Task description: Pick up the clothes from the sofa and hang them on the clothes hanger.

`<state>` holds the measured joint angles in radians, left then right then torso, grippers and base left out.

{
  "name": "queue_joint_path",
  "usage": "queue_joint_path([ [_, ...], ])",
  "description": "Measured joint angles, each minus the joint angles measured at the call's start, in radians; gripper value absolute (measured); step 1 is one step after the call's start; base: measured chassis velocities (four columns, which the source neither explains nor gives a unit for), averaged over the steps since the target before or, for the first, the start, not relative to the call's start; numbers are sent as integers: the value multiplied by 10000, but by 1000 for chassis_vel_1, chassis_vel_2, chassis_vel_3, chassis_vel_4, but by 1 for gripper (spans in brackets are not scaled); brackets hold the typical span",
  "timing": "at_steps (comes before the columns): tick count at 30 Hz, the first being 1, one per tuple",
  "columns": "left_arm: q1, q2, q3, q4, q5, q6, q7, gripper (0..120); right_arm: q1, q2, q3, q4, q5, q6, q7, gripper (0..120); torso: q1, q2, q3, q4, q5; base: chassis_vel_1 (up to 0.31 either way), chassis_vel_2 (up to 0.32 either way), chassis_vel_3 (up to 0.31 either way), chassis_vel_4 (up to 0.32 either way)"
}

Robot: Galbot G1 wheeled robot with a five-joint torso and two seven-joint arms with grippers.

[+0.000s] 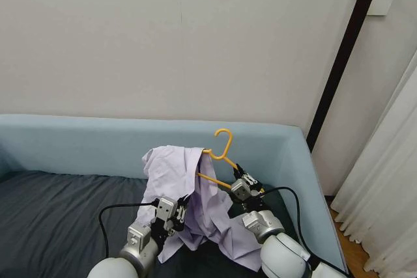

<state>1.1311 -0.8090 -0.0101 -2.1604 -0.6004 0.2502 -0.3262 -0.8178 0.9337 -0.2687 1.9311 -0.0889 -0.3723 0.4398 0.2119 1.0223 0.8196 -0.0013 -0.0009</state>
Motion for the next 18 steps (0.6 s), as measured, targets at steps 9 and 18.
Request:
queue_joint_path([
  [9, -805, -1025, 506, 480, -37, -502, -36, 0, -98, 124, 151, -630, -1485, 887, -187, 5, 1, 0, 0, -2, 3, 0, 0, 0, 0],
  [18, -819, -2141, 354, 605, -15, -1385, -78, 0, -289, 303, 279, -810, -1739, 1063, -336, 5, 1, 0, 0, 0, 1, 0, 0, 0, 0],
])
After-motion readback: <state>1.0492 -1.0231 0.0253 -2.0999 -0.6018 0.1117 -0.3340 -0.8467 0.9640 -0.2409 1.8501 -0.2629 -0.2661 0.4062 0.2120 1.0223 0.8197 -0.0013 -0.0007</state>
